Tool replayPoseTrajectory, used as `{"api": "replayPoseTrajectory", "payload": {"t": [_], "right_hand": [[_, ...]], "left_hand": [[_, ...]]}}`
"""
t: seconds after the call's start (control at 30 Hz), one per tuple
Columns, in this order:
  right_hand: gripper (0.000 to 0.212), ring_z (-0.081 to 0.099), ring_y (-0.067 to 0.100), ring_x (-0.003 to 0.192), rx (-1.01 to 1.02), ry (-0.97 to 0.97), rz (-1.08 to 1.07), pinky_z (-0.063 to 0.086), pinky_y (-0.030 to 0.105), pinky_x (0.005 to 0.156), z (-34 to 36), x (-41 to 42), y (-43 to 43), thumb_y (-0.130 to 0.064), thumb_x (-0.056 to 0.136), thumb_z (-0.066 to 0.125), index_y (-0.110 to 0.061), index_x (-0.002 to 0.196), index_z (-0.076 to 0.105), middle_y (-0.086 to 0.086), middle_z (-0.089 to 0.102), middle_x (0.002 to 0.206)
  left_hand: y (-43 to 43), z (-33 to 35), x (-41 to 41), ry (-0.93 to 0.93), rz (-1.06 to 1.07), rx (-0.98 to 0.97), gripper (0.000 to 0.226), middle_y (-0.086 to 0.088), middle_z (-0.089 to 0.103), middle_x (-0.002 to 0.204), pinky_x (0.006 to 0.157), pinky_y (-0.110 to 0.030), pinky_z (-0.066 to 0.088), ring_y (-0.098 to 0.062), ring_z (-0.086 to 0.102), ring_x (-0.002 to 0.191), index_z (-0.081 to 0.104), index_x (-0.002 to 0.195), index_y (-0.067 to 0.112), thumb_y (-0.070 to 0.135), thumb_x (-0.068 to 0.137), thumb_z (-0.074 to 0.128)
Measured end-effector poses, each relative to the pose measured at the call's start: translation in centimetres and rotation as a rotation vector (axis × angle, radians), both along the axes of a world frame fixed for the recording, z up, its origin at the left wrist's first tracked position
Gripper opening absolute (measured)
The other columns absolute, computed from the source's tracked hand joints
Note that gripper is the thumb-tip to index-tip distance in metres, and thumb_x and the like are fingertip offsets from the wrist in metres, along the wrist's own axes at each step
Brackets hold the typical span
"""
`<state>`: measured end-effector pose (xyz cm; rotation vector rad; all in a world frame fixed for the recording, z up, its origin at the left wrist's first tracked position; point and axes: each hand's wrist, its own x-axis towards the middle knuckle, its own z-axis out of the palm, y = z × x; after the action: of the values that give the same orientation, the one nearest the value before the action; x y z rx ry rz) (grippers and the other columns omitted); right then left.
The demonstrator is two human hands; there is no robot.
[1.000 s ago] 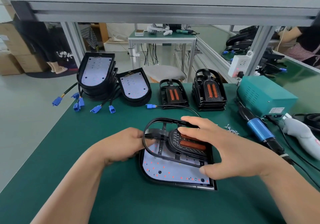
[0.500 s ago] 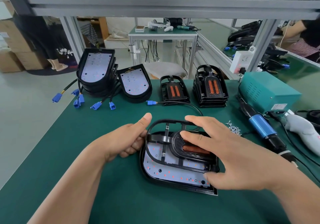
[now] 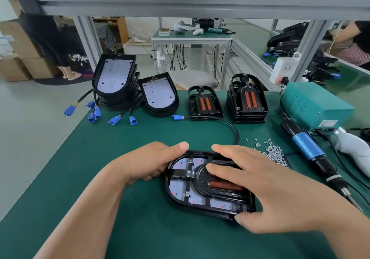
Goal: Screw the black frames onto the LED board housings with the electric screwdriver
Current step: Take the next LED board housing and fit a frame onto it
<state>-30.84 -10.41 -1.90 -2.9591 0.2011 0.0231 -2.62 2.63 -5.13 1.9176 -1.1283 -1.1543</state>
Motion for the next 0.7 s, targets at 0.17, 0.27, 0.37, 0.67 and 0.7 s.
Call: {"api": "replayPoseTrajectory", "payload": {"t": [0.17, 0.27, 0.37, 0.67, 0.7], "right_hand": [[0.096, -0.02, -0.004, 0.157, 0.013, 0.02, -0.009, -0.013, 0.01, 0.119, -0.2, -0.1, 0.0, -0.074, 0.085, 0.057, -0.048, 0.167, 0.014, -0.027, -0.013, 0.172], [0.09, -0.015, -0.005, 0.157, 0.043, -0.009, -0.013, -0.01, 0.008, 0.118, -0.2, -0.2, -0.2, -0.066, 0.086, 0.062, -0.044, 0.165, 0.027, -0.025, -0.004, 0.174], [0.086, -0.011, -0.005, 0.158, 0.042, -0.026, -0.008, -0.006, 0.009, 0.12, -0.1, -0.2, -0.4, -0.062, 0.085, 0.065, -0.04, 0.163, 0.035, -0.021, 0.002, 0.175], [0.081, -0.016, -0.012, 0.152, 0.13, -0.01, -0.081, 0.007, 0.009, 0.114, -0.8, 0.0, -1.1, -0.079, 0.075, 0.059, -0.057, 0.146, 0.026, -0.041, -0.011, 0.163], [0.079, -0.015, -0.012, 0.152, 0.131, -0.009, -0.083, 0.005, 0.009, 0.114, -0.9, 0.1, -1.2, -0.08, 0.077, 0.058, -0.058, 0.145, 0.026, -0.04, -0.011, 0.164]], "left_hand": [[-0.2, -0.2, -0.2, -0.043, 0.018, -0.018, 0.071, 0.008, 0.026, 0.06, 0.048, -0.026, 0.014, -0.017, 0.017, 0.054, 0.03, 0.067, 0.025, 0.088, 0.074, 0.063], [-0.3, -0.2, -0.3, -0.096, 0.007, -0.039, 0.078, 0.005, 0.025, 0.061, 0.047, -0.027, 0.015, -0.019, 0.018, 0.056, 0.034, 0.071, 0.015, 0.089, 0.074, 0.06], [-0.3, -0.4, -0.3, -0.137, -0.003, -0.075, 0.08, 0.006, 0.025, 0.061, 0.044, -0.026, 0.016, -0.017, 0.019, 0.054, 0.036, 0.073, 0.01, 0.086, 0.084, 0.057], [-0.1, -0.2, -0.2, -0.21, -0.084, -0.061, 0.074, 0.0, 0.025, 0.071, 0.052, -0.031, 0.018, -0.019, 0.022, 0.063, 0.034, 0.07, 0.018, 0.087, 0.082, 0.057], [-0.2, -0.3, -0.2, -0.231, -0.086, -0.06, 0.07, 0.0, 0.025, 0.071, 0.055, -0.034, 0.018, -0.02, 0.023, 0.064, 0.034, 0.068, 0.019, 0.081, 0.085, 0.061]]}}
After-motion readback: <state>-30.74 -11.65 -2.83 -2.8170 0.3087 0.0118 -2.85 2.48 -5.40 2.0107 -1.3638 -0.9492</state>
